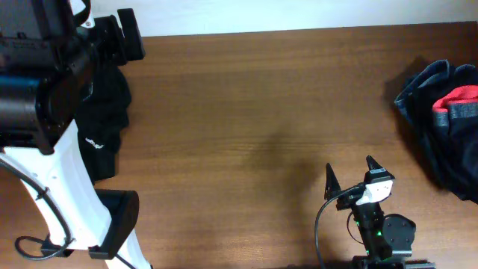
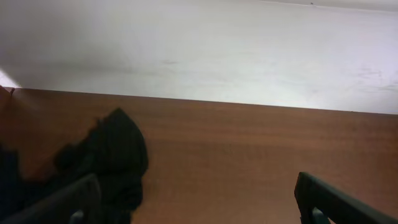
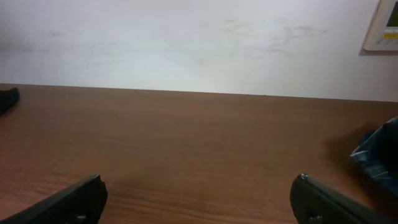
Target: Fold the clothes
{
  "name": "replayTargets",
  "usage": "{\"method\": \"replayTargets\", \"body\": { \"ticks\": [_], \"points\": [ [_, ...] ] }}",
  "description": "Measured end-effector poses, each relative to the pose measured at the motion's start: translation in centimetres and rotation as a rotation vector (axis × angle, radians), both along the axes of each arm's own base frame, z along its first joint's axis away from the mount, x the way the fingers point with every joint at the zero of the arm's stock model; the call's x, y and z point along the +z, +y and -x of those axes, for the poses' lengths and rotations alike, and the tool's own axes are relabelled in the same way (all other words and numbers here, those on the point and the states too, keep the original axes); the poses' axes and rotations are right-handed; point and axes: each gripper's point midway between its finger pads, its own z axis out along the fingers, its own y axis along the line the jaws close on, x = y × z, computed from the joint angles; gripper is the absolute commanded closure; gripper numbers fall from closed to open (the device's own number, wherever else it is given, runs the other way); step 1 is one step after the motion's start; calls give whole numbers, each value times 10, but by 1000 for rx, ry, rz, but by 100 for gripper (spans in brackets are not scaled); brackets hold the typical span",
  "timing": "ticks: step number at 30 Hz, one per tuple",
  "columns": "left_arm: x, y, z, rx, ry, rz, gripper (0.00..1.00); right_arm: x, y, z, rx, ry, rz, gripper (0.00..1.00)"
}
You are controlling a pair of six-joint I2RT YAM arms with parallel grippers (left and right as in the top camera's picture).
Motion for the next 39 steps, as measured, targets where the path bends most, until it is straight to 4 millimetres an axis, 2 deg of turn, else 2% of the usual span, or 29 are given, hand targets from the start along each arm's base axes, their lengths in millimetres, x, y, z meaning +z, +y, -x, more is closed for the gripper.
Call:
{"method": "replayTargets", "body": {
  "ticks": [21, 26, 29, 32, 36, 39],
  "points": [
    [-2, 0, -2, -33, 5, -43, 1, 0, 0, 0, 0, 0, 2, 1],
    [5, 2, 5, -55, -15, -80, 1, 0, 0, 0, 0, 0, 2, 1],
    [20, 9, 20, -47, -54, -88, 1, 0, 0, 0, 0, 0, 1, 1],
    [41, 17, 43, -33, -115, -90, 1, 0, 0, 0, 0, 0, 2, 1],
    [72, 25, 86, -32, -213, -122, 1, 0, 0, 0, 0, 0, 1, 1],
    [82, 29, 112, -38, -239, -155, 1, 0, 0, 0, 0, 0, 2, 1]
  ]
}}
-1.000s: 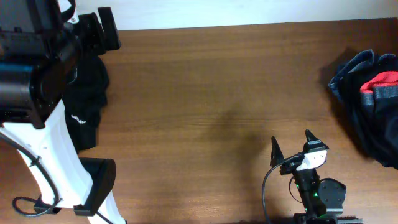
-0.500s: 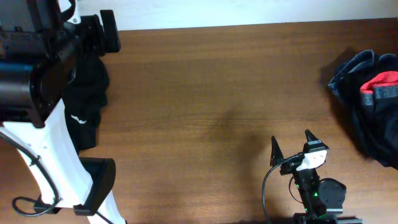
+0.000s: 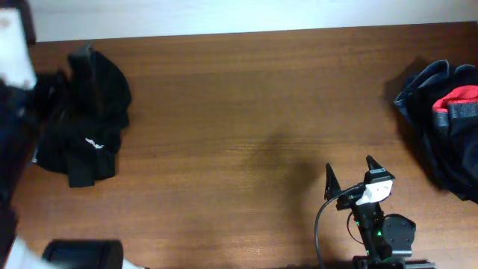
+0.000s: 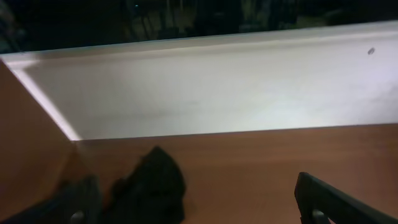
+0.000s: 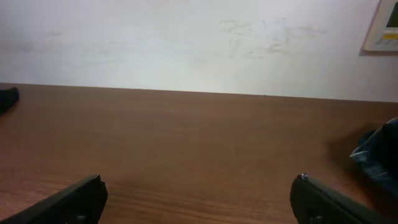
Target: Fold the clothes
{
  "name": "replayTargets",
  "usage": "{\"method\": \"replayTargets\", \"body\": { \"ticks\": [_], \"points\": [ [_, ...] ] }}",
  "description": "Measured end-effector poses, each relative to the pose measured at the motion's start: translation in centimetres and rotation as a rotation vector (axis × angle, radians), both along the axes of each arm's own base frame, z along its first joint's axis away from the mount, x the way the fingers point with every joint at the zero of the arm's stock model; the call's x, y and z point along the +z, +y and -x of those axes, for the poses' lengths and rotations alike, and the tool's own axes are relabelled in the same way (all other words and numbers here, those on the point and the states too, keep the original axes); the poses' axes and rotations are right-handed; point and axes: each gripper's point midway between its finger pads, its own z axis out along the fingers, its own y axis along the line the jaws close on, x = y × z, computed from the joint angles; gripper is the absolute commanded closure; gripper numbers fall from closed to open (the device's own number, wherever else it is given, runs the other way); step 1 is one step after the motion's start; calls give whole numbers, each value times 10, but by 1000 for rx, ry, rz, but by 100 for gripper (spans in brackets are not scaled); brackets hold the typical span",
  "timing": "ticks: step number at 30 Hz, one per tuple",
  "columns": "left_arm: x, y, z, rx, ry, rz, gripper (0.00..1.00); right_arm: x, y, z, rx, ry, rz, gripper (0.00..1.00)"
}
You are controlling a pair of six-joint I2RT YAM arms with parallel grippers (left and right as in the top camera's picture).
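Observation:
A crumpled black garment with a small white print lies at the table's far left. The left wrist view shows it as a dark heap low in frame. My left gripper is open just behind it, fingers wide apart and holding nothing. Seen from overhead, the left arm is a blur at the left edge. A heap of dark blue and red clothes sits at the far right edge, its edge showing in the right wrist view. My right gripper rests open and empty near the front edge, also seen in its own view.
The brown wooden table runs to a white wall at the back. The left arm's dark base stands at the front left. The right arm's base and cable stand at the front right.
The left arm has moved off the black garment toward the left edge, uncovering more of it. Its wrist camera now looks along the table's left edge. The right arm has not moved.

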Motion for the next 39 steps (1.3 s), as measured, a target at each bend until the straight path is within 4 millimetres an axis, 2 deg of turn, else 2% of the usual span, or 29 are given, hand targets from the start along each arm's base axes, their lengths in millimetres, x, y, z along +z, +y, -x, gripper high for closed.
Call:
{"method": "replayTargets", "body": {
  "ticks": [3, 5, 10, 14, 18, 21, 25, 29, 32, 36, 39],
  "points": [
    [-1, 5, 18, 16, 13, -26, 1, 0, 0, 0, 0, 0, 0, 1],
    [-10, 10, 26, 34, 53, -44, 1, 0, 0, 0, 0, 0, -1, 1],
    [-48, 20, 44, 74, 197, -86, 1, 0, 0, 0, 0, 0, -1, 1],
    [-87, 25, 70, 88, 316, -112, 1, 0, 1, 0, 3, -1, 0, 1],
    [-111, 28, 86, 96, 322, -118, 1, 0, 1, 0, 3, -2, 0, 1],
    [-120, 29, 85, 102, 253, -112, 1, 0, 1, 0, 3, -2, 0, 1],
    [-142, 28, 69, 109, 138, -100, 1, 0, 1, 0, 3, -2, 0, 2],
    [-187, 26, 48, 109, 83, -95, 1, 0, 1, 0, 3, -1, 0, 1],
    [-213, 22, 29, 97, -12, -82, 1, 0, 1, 0, 3, -2, 0, 1],
    [-251, 15, 20, 62, -95, -60, 1, 0, 1, 0, 4, -1, 0, 1],
    [-281, 9, 21, 31, -123, -49, 1, 0, 1, 0, 3, -1, -1, 1]
  ]
}}
